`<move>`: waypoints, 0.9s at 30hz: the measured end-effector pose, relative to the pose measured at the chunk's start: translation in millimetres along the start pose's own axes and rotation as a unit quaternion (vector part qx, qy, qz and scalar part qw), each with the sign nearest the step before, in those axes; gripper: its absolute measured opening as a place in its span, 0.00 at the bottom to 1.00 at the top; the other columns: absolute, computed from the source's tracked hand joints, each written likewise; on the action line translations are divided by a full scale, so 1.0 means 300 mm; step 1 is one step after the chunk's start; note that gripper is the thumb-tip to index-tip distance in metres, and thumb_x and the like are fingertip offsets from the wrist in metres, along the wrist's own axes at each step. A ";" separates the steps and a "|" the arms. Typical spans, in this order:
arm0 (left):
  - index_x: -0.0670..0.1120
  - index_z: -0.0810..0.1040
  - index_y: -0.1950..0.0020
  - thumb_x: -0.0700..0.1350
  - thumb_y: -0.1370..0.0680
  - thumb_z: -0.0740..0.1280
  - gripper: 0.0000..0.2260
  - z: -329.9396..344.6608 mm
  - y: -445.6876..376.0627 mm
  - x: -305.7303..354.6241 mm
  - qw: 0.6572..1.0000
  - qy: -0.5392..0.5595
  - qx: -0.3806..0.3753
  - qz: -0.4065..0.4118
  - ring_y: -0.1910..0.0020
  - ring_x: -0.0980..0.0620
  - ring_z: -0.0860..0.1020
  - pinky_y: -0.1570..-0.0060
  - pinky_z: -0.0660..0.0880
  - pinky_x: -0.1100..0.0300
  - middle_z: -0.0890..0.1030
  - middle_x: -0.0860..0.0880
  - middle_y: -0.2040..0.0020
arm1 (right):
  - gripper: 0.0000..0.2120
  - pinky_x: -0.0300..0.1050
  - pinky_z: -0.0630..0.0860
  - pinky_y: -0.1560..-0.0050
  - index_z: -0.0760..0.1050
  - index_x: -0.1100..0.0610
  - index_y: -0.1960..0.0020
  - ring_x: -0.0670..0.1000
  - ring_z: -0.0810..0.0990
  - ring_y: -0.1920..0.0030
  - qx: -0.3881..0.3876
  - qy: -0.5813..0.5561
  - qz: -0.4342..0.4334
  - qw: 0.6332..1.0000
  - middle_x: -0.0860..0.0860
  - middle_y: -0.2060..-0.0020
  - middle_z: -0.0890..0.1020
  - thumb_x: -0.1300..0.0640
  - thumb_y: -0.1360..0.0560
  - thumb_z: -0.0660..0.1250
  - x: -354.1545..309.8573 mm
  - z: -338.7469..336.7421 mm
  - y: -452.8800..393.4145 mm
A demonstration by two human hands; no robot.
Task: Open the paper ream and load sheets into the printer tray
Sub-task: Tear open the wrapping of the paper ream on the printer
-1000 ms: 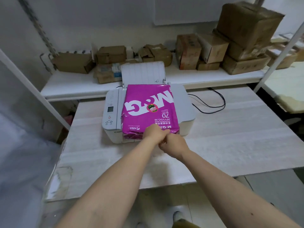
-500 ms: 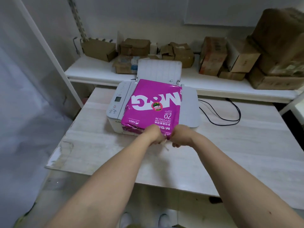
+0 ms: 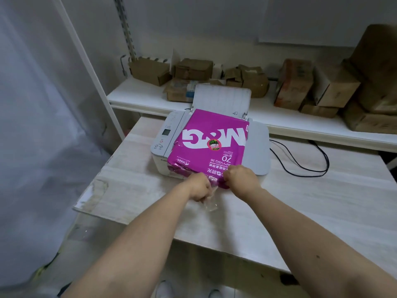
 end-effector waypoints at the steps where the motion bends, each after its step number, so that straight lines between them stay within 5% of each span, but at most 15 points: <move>1: 0.39 0.82 0.64 0.36 0.27 0.63 0.10 -0.015 0.014 -0.024 1.000 -0.017 -0.011 -0.007 0.76 0.53 0.72 0.71 0.71 0.65 0.77 0.46 0.73 | 0.11 0.48 0.75 0.54 0.78 0.58 0.48 0.58 0.79 0.49 -0.009 0.004 0.003 1.000 0.55 0.50 0.80 0.52 0.23 0.64 0.005 -0.001 -0.002; 3: 0.41 0.80 0.68 0.35 0.28 0.62 0.11 -0.051 0.041 -0.092 0.998 -0.034 -0.030 -0.031 0.76 0.52 0.71 0.74 0.68 0.65 0.79 0.43 0.69 | 0.09 0.48 0.76 0.52 0.78 0.58 0.47 0.58 0.79 0.48 -0.024 0.017 0.013 0.999 0.55 0.49 0.81 0.56 0.24 0.64 0.012 -0.002 -0.010; 7: 0.35 0.82 0.52 0.34 0.26 0.62 0.09 -0.120 0.076 -0.230 0.995 -0.014 -0.029 -0.091 0.70 0.49 0.74 0.69 0.71 0.62 0.81 0.46 0.71 | 0.09 0.49 0.77 0.51 0.78 0.57 0.46 0.57 0.80 0.49 -0.067 0.058 0.037 0.995 0.55 0.50 0.82 0.61 0.24 0.62 -0.006 -0.015 -0.030; 9: 0.38 0.82 0.53 0.34 0.26 0.63 0.08 -0.133 0.082 -0.248 0.995 -0.006 -0.030 -0.090 0.72 0.50 0.73 0.70 0.69 0.62 0.80 0.45 0.70 | 0.10 0.49 0.77 0.50 0.76 0.58 0.45 0.58 0.80 0.49 -0.091 0.054 0.051 0.993 0.56 0.49 0.81 0.61 0.24 0.62 -0.017 -0.024 -0.043; 13: 0.44 0.79 0.44 0.34 0.26 0.64 0.13 -0.120 0.078 -0.233 0.994 0.047 -0.056 -0.077 0.61 0.50 0.75 0.64 0.71 0.62 0.78 0.44 0.56 | 0.13 0.54 0.77 0.47 0.72 0.58 0.43 0.58 0.78 0.47 -0.114 0.005 0.050 0.992 0.55 0.47 0.79 0.56 0.26 0.65 -0.064 -0.050 -0.057; 17: 0.47 0.78 0.41 0.35 0.26 0.66 0.15 -0.109 0.080 -0.244 0.990 0.095 -0.089 -0.056 0.56 0.51 0.76 0.58 0.72 0.62 0.77 0.51 0.59 | 0.24 0.56 0.73 0.45 0.68 0.57 0.39 0.57 0.73 0.43 -0.106 -0.006 0.022 0.994 0.55 0.46 0.74 0.48 0.30 0.69 -0.141 -0.042 -0.065; 21: 0.50 0.81 0.49 0.48 0.27 0.71 0.08 -0.138 0.117 -0.288 0.987 0.125 -0.087 -0.053 0.53 0.54 0.79 0.53 0.74 0.60 0.81 0.53 0.54 | 0.13 0.56 0.75 0.47 0.70 0.58 0.40 0.58 0.75 0.45 -0.036 -0.010 0.034 0.999 0.57 0.46 0.79 0.55 0.23 0.63 -0.155 -0.020 -0.094; 25: 0.49 0.77 0.39 0.66 0.29 0.65 0.26 -0.163 0.164 -0.372 0.979 0.125 -0.102 -0.124 0.44 0.51 0.79 0.44 0.76 0.56 0.79 0.50 0.41 | 0.10 0.54 0.77 0.49 0.71 0.57 0.42 0.57 0.77 0.48 -0.042 -0.027 0.026 0.998 0.56 0.49 0.80 0.56 0.23 0.63 -0.160 -0.010 -0.102; 27: 0.48 0.75 0.36 0.69 0.29 0.60 0.32 -0.174 0.160 -0.375 0.981 0.135 -0.041 -0.135 0.40 0.51 0.76 0.40 0.73 0.54 0.77 0.50 0.39 | 0.09 0.53 0.77 0.51 0.72 0.57 0.43 0.57 0.78 0.50 -0.042 -0.038 0.027 0.998 0.55 0.50 0.81 0.57 0.22 0.62 -0.158 -0.007 -0.106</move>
Point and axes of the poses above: each hand's wrist, its own y-axis away from the middle knuckle, its own z-axis out of the palm, x = y × z, the point moved 3 cm from there along -y, towards the middle knuckle
